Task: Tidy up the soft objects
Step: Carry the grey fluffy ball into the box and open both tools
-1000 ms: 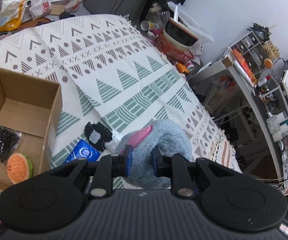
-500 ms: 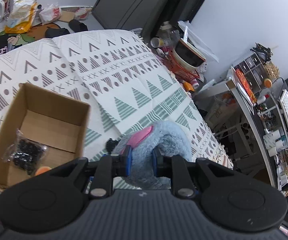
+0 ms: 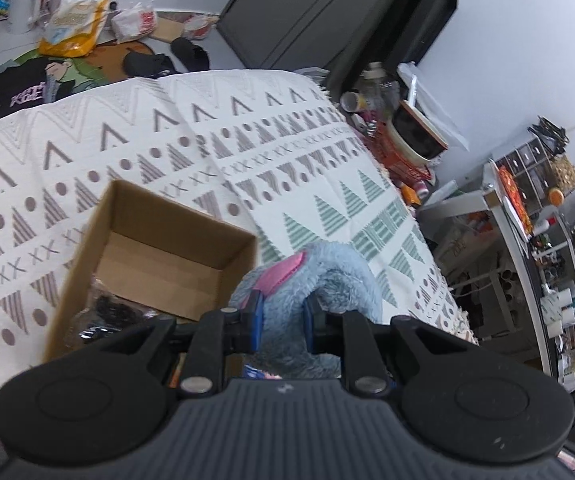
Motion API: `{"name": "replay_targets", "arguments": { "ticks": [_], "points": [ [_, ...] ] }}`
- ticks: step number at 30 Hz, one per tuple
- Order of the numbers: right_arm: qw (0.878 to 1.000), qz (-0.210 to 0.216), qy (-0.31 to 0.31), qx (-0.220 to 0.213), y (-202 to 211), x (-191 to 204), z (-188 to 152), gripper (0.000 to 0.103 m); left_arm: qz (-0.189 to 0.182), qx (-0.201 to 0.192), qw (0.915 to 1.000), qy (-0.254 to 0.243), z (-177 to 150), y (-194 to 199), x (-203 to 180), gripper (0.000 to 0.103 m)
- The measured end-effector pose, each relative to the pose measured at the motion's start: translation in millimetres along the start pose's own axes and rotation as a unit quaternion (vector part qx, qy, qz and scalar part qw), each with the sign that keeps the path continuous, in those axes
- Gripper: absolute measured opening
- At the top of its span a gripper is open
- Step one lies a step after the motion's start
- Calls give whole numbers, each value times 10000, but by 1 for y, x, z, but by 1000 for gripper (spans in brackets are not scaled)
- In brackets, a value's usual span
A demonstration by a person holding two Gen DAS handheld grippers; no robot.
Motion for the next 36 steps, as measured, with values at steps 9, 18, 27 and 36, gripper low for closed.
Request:
{"name": "replay_targets", "arguments": {
  "ticks": [9, 18, 27, 36],
  "points": [
    [9991, -134, 125, 372, -35, 8, -15, 24, 167, 129, 9995, 231, 7, -16, 37, 19],
    [9961, -409, 291, 727, -66, 7, -29, 29, 309, 362, 9977, 480, 5, -40, 65, 18],
    [9938, -607, 299, 883, -69, 1, -30, 33, 544, 545, 9961, 430, 1, -55, 66, 21],
    [9930, -548, 561, 881, -41, 8, -31, 41, 666, 480, 9959, 379, 4, -37, 73, 31]
  ]
}}
Point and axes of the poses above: each gripper's, at about its wrist camera, not at the fingertips, and y roughly against the way its jaws point, x to its left, z to its top, the point moved 4 cm from there along -y, roughly the way its jaws point, and after that the axes turned 13 degrees about z, right-handed, at the moved point
